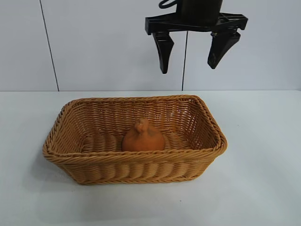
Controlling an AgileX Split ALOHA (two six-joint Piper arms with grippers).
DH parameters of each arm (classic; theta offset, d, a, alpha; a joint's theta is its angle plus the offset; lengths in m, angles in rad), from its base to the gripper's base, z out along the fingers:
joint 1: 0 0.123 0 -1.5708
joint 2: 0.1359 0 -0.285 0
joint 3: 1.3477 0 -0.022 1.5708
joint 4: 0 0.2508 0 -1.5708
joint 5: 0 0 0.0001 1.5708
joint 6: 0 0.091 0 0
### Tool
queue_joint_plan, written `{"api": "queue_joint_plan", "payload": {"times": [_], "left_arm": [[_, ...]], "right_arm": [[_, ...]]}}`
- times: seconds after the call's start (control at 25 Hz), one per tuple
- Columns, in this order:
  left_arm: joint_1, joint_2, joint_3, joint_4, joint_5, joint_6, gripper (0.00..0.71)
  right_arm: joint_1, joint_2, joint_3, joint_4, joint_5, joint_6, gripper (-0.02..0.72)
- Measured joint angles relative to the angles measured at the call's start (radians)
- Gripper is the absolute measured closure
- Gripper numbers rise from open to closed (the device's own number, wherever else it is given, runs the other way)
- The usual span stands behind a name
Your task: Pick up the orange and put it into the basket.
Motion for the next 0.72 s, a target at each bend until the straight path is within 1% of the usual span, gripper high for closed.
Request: {"api": "queue_joint_plan", "payload": {"times": [0.12, 0.52, 0.64, 0.72], "left_arm": [[0.0, 0.0, 0.0, 0.0, 0.0, 0.0, 0.07], [0.0, 0.0, 0.0, 0.0, 0.0, 0.0, 0.07], [0.0, 0.0, 0.0, 0.0, 0.0, 0.0, 0.07], [0.0, 0.0, 0.0, 0.0, 0.0, 0.0, 0.07]], "right_arm": [[-0.079, 0.0, 0.0, -0.001, 0.005, -0.007, 0.052], [-0.401, 0.0, 0.0, -0.003, 0.01, -0.057, 0.052], [-0.467, 0.0, 0.0, 0.025, 0.01, -0.07, 0.052], [-0.481, 0.0, 0.0, 0.049, 0.011, -0.094, 0.052]]}}
